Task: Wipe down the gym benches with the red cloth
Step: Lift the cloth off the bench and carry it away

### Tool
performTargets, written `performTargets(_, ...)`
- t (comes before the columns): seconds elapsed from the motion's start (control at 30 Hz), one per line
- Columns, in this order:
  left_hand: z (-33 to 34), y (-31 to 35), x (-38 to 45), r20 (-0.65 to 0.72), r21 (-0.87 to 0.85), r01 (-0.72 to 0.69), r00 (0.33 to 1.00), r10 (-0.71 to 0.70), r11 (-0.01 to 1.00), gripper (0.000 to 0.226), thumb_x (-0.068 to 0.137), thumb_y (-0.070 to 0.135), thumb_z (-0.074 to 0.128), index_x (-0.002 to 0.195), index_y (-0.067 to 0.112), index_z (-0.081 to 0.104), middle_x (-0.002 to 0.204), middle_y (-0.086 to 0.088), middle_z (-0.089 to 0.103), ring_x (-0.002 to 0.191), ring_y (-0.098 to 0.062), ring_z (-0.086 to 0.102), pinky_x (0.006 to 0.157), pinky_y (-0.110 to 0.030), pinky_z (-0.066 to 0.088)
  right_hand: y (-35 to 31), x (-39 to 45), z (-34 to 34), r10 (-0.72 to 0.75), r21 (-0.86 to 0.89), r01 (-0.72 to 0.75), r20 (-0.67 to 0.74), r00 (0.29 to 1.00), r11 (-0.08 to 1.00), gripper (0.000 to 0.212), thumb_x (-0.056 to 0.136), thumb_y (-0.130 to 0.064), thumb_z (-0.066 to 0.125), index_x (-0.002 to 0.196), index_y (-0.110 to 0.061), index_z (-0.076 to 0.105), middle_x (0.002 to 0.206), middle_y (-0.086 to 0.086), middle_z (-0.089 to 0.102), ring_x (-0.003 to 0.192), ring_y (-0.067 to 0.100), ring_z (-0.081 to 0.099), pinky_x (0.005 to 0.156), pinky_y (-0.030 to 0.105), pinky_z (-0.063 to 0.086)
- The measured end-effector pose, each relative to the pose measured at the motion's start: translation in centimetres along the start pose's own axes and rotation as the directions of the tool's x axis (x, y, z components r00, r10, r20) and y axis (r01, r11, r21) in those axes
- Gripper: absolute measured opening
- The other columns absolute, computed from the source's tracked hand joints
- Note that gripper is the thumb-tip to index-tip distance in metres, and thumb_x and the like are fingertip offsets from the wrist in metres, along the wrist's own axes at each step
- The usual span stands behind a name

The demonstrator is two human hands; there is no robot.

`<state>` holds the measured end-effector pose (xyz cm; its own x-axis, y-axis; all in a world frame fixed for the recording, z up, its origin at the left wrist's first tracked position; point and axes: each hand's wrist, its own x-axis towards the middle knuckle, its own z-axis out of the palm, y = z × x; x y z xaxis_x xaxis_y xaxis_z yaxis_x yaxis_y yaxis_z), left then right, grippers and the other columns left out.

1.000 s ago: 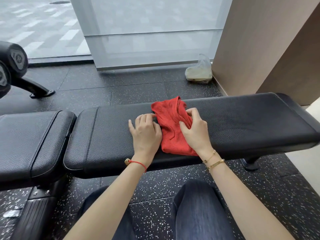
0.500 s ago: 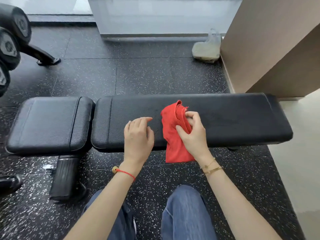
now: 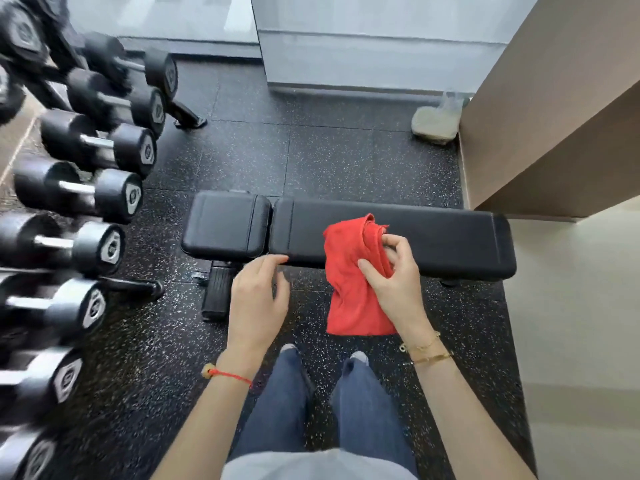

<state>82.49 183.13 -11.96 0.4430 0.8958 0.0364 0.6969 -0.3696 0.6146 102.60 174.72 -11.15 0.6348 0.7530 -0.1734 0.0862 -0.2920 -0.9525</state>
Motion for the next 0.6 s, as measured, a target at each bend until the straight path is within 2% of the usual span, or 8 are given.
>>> performTargets(0.07, -3.5, 0.9, -1.4, -0.024, 0.000, 0.010, 1.000, -0.010, 1.000, 0.029, 0.092, 0.007, 0.056, 0.119, 0.015, 0.062, 0.116, 0.000, 0.066, 0.111, -0.020, 0.059, 0.099, -0.042, 0.046, -3.0, -1.7, 0.1, -0.014, 0.015, 0.014, 0.007, 1.000, 1.000, 0.038, 0.080, -0.010, 0.073, 0.109, -0.019, 0.050, 0.111, 0.004, 0.069, 0.105, 0.014, 0.066, 0.098, 0.045, 0.050)
performTargets(0.17, -7.6, 1.4, -3.1, -0.067, 0.014, 0.007, 0.998, -0.006, 1.000, 0.029, 0.091, 0.006, 0.057, 0.118, 0.016, 0.062, 0.114, 0.002, 0.066, 0.107, -0.018, 0.059, 0.097, -0.041, 0.047, -6.1, -3.8, 0.7, -0.052, 0.044, 0.051, 0.021, 0.998, 0.998, 0.038, 0.080, -0.011, 0.073, 0.110, -0.019, 0.051, 0.110, 0.004, 0.069, 0.105, 0.015, 0.066, 0.098, 0.046, 0.050)
performTargets(0.43, -11.9, 2.9, -8.0, -0.162, 0.034, 0.026, 0.987, -0.021, 0.999, 0.027, 0.092, 0.007, 0.055, 0.117, 0.015, 0.064, 0.113, 0.002, 0.067, 0.106, -0.018, 0.060, 0.095, -0.044, 0.048, -8.9, -7.6, 1.3, -0.152, 0.084, 0.142, 0.142, 0.978, 0.986, 0.038, 0.080, -0.006, 0.074, 0.108, -0.022, 0.052, 0.105, -0.001, 0.070, 0.099, 0.008, 0.067, 0.090, 0.025, 0.051)
performTargets(0.6, -11.1, 4.8, -13.0, -0.266, -0.005, 0.159, 0.952, -0.155, 0.987, 0.029, 0.092, 0.005, 0.057, 0.118, 0.013, 0.064, 0.115, 0.000, 0.067, 0.109, -0.021, 0.061, 0.097, -0.047, 0.047, -8.8, -9.3, -0.2, -0.200, 0.091, 0.181, 0.281, 0.939, 0.979, 0.038, 0.081, -0.006, 0.073, 0.106, -0.025, 0.052, 0.103, 0.000, 0.070, 0.098, 0.009, 0.068, 0.086, 0.022, 0.052)
